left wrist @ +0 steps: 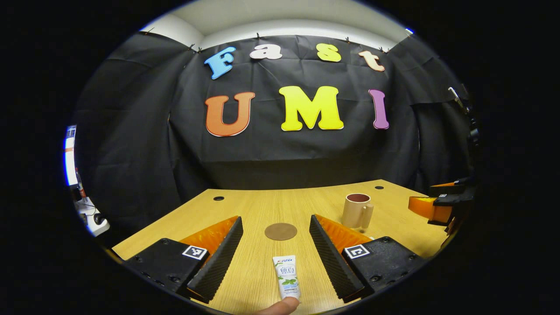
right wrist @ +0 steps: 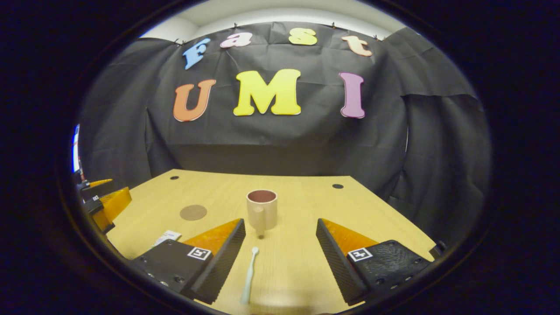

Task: Put the toothbrush and toothpaste on the desktop into the cup, then pick up the cup and place it on the coaster on the desktop.

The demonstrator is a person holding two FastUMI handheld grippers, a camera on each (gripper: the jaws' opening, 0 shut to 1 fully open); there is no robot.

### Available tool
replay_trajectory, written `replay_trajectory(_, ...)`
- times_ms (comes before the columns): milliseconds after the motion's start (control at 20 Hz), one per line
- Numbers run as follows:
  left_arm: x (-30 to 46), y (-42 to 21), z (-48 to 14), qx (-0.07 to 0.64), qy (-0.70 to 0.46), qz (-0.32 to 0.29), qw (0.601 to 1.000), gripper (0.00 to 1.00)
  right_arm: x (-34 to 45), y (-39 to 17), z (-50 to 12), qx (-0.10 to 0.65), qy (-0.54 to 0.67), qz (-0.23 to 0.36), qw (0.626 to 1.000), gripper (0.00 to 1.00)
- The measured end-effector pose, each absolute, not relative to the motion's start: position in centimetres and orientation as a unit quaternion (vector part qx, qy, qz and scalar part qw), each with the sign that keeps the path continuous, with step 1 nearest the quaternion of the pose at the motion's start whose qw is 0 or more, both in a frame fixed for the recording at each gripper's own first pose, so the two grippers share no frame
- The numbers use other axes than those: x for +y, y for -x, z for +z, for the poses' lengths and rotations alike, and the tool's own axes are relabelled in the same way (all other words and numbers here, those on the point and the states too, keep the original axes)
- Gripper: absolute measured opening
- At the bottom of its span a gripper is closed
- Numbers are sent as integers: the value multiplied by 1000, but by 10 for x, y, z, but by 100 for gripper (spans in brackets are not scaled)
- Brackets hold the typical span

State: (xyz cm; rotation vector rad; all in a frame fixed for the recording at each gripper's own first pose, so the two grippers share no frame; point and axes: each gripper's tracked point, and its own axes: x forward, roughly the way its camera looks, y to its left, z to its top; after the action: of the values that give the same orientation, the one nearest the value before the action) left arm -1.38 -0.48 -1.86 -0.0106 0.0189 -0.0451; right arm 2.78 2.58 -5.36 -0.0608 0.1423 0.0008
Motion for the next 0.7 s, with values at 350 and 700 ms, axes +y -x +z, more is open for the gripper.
replay_trajectory(350, 3, 13, -37, 26, -1, -21, 999, 98, 40, -46, -106, 140, 20, 5, 990, 96)
replay_trajectory(700, 11, 8, -51, 46, 9, -15, 999, 98, 67, -48, -181, 264, 26, 24, 964, 66)
